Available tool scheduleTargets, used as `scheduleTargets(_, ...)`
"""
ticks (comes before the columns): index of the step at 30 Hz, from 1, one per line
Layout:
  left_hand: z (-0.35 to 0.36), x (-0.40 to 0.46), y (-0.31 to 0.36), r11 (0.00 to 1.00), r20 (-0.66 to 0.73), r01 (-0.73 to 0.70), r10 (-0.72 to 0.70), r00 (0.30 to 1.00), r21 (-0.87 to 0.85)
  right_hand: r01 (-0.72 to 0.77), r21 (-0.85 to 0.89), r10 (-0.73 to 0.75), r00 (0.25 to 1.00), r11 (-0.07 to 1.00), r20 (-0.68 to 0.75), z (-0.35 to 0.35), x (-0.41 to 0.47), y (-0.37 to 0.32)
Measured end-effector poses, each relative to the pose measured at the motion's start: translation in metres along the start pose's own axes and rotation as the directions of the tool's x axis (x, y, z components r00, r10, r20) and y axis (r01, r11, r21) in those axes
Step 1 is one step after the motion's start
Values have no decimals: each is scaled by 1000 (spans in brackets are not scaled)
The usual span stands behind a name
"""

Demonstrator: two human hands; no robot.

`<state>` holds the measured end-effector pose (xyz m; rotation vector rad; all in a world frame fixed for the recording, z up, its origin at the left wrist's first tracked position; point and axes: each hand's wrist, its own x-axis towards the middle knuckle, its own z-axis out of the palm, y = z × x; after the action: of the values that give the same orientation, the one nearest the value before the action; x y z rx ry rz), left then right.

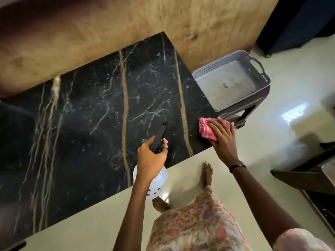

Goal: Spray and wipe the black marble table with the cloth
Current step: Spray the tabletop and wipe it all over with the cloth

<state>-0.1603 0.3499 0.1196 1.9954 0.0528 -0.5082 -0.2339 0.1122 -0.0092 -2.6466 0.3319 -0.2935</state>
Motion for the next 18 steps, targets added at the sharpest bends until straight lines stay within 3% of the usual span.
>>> scheduleTargets(2,27,12,16,1000,18,-18,18,1000,14,-102,116,101,995,988,10,-4,23,11)
scheduleTargets(5,68,31,38,1000,27,-20,19,999,21,-243,408,206,969,880,132,-14,55,29)
scheduleTargets(9,106,52,53,1000,-15,29,-28,999,11,-126,425,42,979,896,202,-19,37,41)
scheduleTargets(13,130,67,64,998,-29,50,-48,998,48,-160,452,59,971,878,229,-14,24,48)
scheduleTargets(18,146,83,73,993,-51,109,-106,993,47,-137,516,12,971,846,237,4,72,50)
